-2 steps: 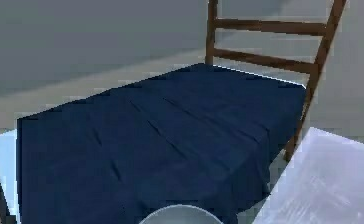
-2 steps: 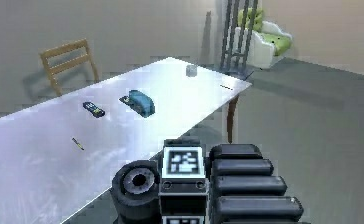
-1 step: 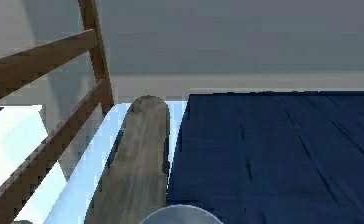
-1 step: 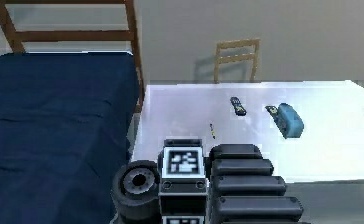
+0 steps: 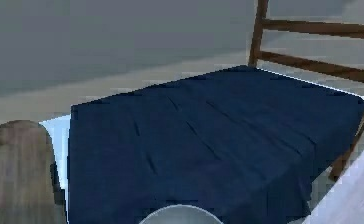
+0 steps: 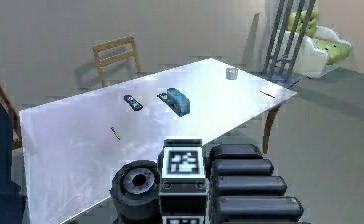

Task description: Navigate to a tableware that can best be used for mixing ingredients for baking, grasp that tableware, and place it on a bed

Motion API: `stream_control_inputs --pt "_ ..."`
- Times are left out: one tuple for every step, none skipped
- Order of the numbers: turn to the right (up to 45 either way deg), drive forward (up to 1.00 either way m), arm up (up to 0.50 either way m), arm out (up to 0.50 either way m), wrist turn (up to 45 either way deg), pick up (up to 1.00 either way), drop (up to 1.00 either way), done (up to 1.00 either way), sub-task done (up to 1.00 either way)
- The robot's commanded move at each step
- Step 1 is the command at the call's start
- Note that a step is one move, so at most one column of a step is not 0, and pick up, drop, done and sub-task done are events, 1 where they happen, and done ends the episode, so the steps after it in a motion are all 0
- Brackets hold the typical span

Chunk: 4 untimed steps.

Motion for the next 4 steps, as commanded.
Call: stream_control_inputs --pt "45.0 0.0 0.0 0.0 0.0 0.0 0.0 0.0 0.0" --pt "6.0 0.0 0.0 0.0 0.0 0.0 0.0 0.0 0.0" --pt "0.0 0.05 0.0 0.0 0.0 0.0 0.0 0.0 0.0" --pt "-45.0 0.0 0.0 0.0 0.0 0.0 0.0 0.0 0.0"
